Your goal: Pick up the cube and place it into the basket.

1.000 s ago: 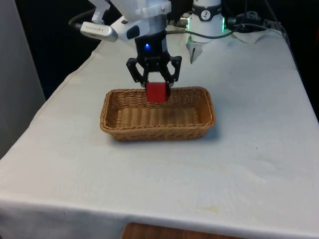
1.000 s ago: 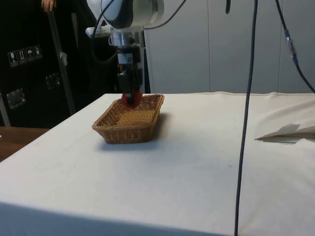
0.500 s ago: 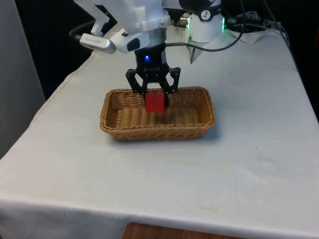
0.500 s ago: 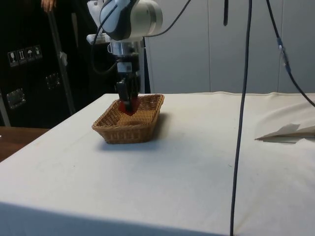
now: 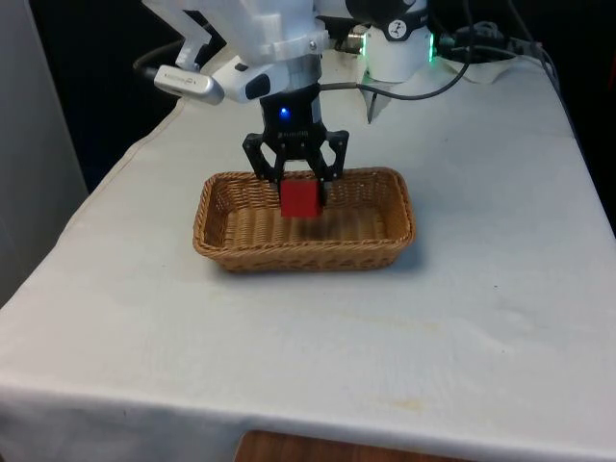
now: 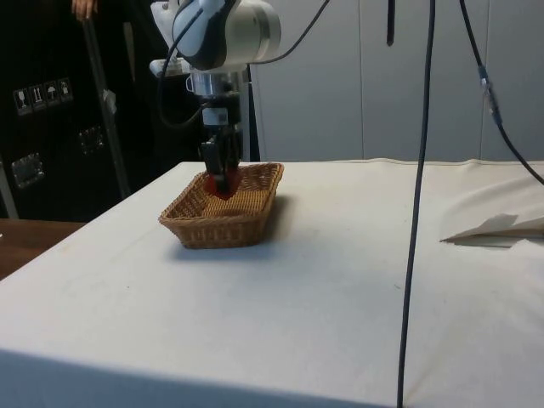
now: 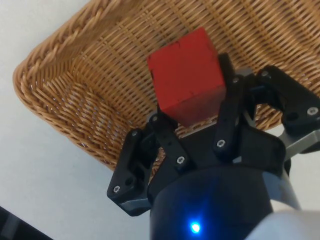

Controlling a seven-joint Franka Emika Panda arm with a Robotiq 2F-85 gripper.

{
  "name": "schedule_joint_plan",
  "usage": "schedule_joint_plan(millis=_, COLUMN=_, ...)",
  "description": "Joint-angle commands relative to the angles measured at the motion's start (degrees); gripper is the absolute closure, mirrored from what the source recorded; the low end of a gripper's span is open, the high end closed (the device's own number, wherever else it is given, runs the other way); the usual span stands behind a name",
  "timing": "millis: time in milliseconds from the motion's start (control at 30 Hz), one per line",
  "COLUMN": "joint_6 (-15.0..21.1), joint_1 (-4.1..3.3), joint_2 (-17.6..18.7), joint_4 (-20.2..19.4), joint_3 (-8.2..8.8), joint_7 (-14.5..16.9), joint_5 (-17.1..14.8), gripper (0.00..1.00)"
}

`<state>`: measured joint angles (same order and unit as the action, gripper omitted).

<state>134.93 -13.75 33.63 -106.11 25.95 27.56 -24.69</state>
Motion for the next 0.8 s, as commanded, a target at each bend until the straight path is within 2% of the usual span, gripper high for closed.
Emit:
schedule_joint_plan(millis=0, joint_6=0.0, joint_1=0.06, joint_2=0.0, joint_4=0.0, joint_3=-0.11, joint_7=0.1, joint_5=-0.2, gripper=0.97)
schedule_joint_plan(millis=67, joint_6=0.0, joint_1=0.11, joint_2=0.0, joint_4=0.0, joint_3=-0.11, joint_7=0.1, joint_5=-0.2, gripper=0.85)
schedule_joint_plan(millis=100, joint_6=0.0, joint_1=0.11, joint_2=0.0, joint_4=0.0, joint_3=-0.11, joint_7=0.2, joint_5=-0.2, gripper=0.67)
schedule_joint_plan(millis=300, joint_6=-0.1, joint_1=0.0, joint_2=0.0, joint_4=0.0, joint_3=0.0, joint_7=0.0, joint_5=0.0, gripper=0.1)
schedule_joint_plan(millis=333, joint_6=0.0, joint_1=0.11, joint_2=0.1, joint_4=0.0, joint_3=-0.17, joint_7=0.2, joint_5=-0.2, gripper=0.1)
schedule_joint_plan(millis=367, joint_6=0.0, joint_1=0.11, joint_2=0.1, joint_4=0.0, joint_3=-0.17, joint_7=0.2, joint_5=-0.2, gripper=0.0)
schedule_joint_plan(millis=600, joint_6=0.0, joint_1=0.11, joint_2=0.0, joint_4=0.0, joint_3=-0.17, joint_7=0.2, joint_5=-0.2, gripper=0.0)
schedule_joint_plan(millis=767, joint_6=-0.3, joint_1=-0.29, joint_2=-0.9, joint_4=-0.4, joint_3=0.34, joint_7=-0.3, joint_5=0.4, gripper=0.0)
